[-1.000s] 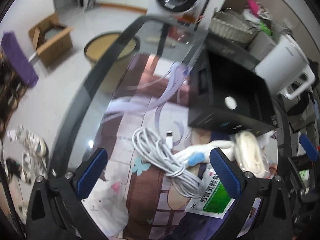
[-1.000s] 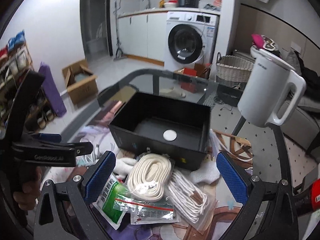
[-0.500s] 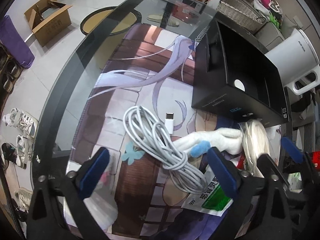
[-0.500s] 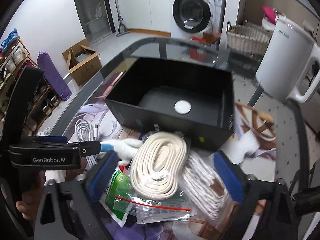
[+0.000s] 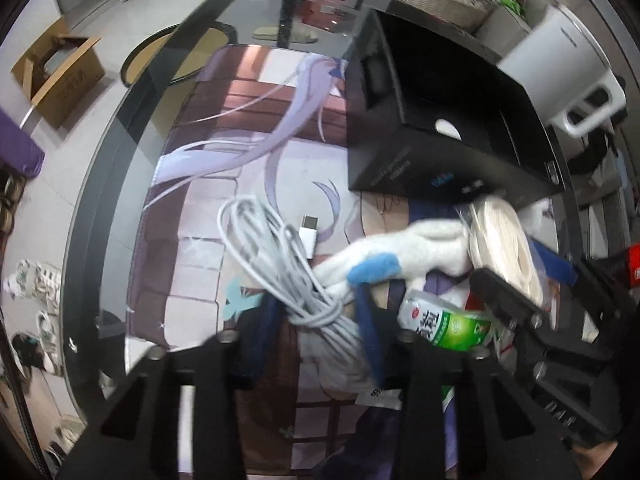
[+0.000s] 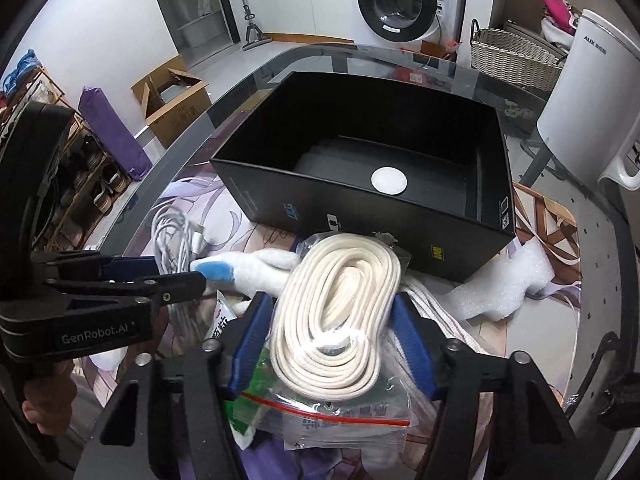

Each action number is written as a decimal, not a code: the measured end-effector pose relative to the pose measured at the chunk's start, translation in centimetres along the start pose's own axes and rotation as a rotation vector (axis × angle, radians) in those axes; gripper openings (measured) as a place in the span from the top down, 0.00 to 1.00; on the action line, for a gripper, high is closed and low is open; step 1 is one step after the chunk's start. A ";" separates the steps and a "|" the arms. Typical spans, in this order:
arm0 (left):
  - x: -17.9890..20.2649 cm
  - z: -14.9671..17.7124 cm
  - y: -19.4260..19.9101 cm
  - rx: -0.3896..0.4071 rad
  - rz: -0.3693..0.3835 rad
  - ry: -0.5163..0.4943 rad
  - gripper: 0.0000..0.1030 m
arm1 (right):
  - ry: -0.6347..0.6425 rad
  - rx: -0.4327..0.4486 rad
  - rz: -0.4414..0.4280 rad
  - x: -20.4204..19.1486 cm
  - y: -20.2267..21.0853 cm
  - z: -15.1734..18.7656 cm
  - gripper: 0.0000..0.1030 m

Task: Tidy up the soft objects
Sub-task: 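Close the left tool on the coiled white cable while the right tool grasps the bagged white rope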

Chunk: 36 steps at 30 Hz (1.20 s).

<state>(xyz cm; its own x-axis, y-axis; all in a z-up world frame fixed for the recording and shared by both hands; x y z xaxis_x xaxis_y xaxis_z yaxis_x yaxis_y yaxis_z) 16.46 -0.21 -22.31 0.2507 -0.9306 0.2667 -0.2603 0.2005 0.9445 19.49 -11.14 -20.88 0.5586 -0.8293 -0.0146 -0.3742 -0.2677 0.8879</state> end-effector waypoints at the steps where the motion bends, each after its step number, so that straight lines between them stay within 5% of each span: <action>1: 0.1 0.1 0.1 0.005 -0.010 -0.020 0.72 | 0.000 0.003 -0.005 0.0 0.1 0.1 0.44; 11: 0.1 1.3 -0.3 0.028 -0.080 -0.119 0.74 | 0.035 -0.005 -0.023 -0.3 0.6 1.4 0.55; 20: 0.8 1.2 0.7 0.066 -0.052 -0.135 0.74 | 0.057 0.002 -0.028 -0.6 1.2 1.6 0.62; 33: 1.3 0.6 6.9 0.308 -0.008 -0.188 0.78 | 0.077 0.161 -0.016 -2.0 5.8 0.0 0.65; 35: 1.7 0.2 8.2 0.359 0.000 -0.205 0.95 | 0.082 0.209 -0.007 -2.4 7.1 -0.3 0.65; 36: 2.1 0.3 9.0 0.388 0.010 -0.219 0.95 | 0.085 0.230 0.000 -2.5 7.7 -0.5 0.65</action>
<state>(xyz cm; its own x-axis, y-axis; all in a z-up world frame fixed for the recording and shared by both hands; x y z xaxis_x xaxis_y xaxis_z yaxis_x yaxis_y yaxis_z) 14.39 -0.41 -13.34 0.0536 -0.9805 0.1890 -0.6031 0.1191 0.7887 15.54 -10.85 -13.78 0.6154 -0.7875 0.0325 -0.5271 -0.3805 0.7598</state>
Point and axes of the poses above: each gripper's, at about its wrist camera, not at the fingertips, and y roughly against the way its jaws point, x to its right, z to its underside, the point moved 8 cm from there along -y, roughly the way its jaws point, and after that the axes turned 11 degrees about y, right-handed, at the moved point
